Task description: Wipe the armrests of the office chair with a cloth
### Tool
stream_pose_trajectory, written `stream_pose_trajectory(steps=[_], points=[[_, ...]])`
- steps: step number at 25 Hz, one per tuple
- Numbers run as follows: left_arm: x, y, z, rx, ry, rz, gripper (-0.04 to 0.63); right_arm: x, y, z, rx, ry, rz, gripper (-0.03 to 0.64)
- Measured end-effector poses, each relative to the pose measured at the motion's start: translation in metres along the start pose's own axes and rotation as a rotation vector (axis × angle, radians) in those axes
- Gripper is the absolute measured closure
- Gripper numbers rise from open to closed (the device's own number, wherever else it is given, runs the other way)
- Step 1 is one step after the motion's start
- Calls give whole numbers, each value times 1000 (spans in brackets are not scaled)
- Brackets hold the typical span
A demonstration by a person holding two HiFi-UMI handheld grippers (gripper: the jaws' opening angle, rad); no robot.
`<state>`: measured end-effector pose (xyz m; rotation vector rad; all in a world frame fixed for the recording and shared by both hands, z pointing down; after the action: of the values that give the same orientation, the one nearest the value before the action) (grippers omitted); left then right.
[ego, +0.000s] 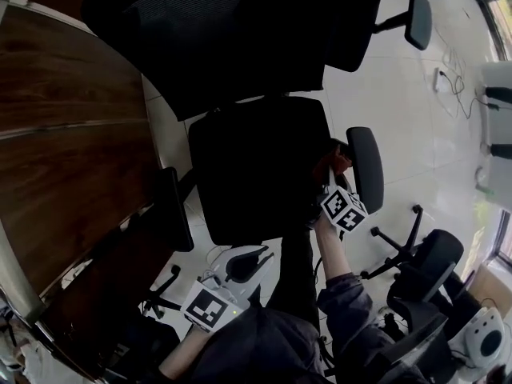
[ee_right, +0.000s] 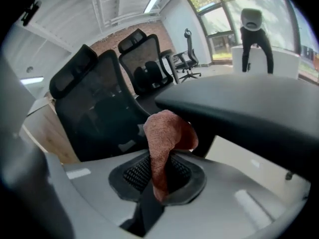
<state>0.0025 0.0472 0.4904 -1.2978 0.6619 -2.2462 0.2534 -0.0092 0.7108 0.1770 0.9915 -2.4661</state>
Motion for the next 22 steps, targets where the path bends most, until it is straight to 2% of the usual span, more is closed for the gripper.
stream_pose_trajectory(steps=[3, 5, 9, 14, 22], points=[[2, -2, 2, 40, -12, 6, 528, -19, -9, 24, -2, -99, 29, 571], [5, -2, 3, 58, -15, 9, 526, -30, -13, 38, 4, -130, 53, 569], [12, -3, 4, 87, -13, 14, 528, -38, -23, 63, 30, -132, 42, 569], [18, -4, 6, 108, -15, 16, 526, -41, -33, 79, 52, -145, 82, 569], [12, 5, 9, 102, -44, 22, 526, -35, -13, 33, -31, -161, 89, 569]])
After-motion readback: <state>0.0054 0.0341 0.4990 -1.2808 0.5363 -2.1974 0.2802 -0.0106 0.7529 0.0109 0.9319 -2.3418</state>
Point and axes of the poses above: the fingertips, and each gripper's own axes: z forward along the fingers, x to its left, y out of its top, the point moved 5 cm from there along -z, backward along the fingers, and after that the axes turned 11 degrees about -z, right-handed, at the moved point
